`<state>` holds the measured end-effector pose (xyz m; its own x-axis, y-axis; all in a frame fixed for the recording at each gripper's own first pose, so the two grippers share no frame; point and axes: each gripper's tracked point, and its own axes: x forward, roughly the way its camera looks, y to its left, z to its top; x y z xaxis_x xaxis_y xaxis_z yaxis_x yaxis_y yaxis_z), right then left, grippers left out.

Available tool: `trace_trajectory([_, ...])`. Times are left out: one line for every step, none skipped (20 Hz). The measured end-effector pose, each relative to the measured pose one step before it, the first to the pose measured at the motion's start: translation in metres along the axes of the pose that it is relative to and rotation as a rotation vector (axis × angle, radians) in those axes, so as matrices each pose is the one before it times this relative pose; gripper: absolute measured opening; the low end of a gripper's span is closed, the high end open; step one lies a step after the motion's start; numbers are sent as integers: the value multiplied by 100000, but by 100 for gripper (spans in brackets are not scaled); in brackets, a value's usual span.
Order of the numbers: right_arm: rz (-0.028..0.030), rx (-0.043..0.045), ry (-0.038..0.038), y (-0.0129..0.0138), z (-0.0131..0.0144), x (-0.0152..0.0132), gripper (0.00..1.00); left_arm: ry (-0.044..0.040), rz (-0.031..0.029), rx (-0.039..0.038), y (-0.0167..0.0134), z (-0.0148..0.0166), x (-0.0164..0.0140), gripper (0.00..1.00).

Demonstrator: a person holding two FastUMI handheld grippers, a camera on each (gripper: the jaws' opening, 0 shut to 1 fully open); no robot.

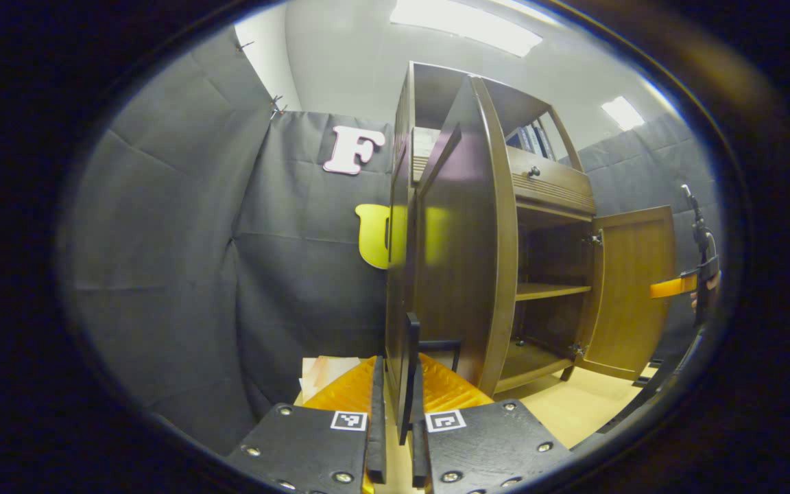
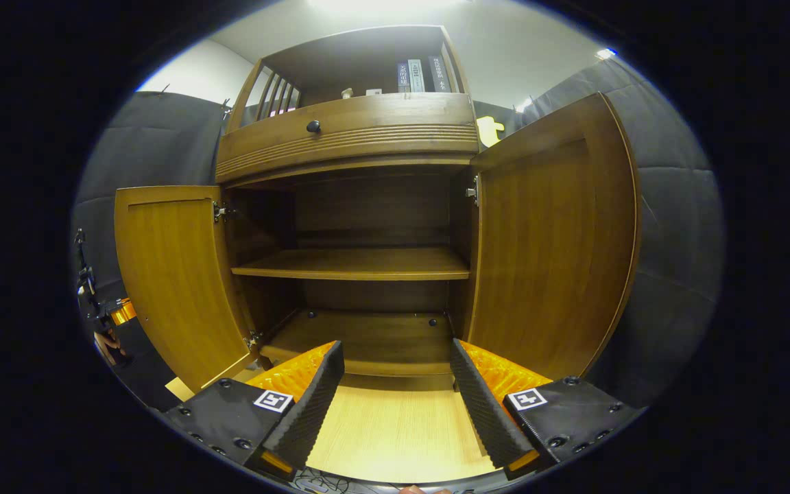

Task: Open the right door of the double-door shoe cabinet with the right hand, and open the left door with the left hand.

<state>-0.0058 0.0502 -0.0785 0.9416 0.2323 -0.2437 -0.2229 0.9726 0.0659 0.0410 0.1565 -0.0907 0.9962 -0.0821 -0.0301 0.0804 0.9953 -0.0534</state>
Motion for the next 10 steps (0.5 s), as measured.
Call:
trace_trajectory([-177, -589, 105, -11, 233, 148, 93, -64, 416, -1113, -5, -67, -80, 17])
trace_trajectory([200, -299, 75, -32, 89, 160, 93, 173, 538, -762, -36, 129, -156, 15])
trace_trajectory([307, 201, 46, 31, 146, 142, 93, 284, 651, -225, -93, 155, -305, 15])
trace_trajectory([418, 626, -88, -46, 122, 58, 93, 406, 941, 138, 100, -121, -341, 15])
trace_trajectory([455, 774, -215, -34, 127, 50, 93, 655, 950, 259, 108, -91, -499, 15])
trace_trajectory([411, 742, -347, -178, 102, -49, 93, 850, 1591, 392, 135, -79, -950, 16])
trace_trajectory([501, 291, -519, -103, 126, -71, 93, 1030, 2039, 457, 195, 167, -1021, 17])
trace_trajectory([713, -374, -784, -187, 131, -135, 93, 445, 2152, 617, -9, 478, -1194, 17])
trace_trajectory([686, -663, -643, -202, 93, -186, 93, -34, 2258, 394, -28, 675, -1400, 16])
trace_trajectory([1003, -438, -392, -196, 12, -223, 93, 112, 2262, -55, -402, 725, -1383, 16])
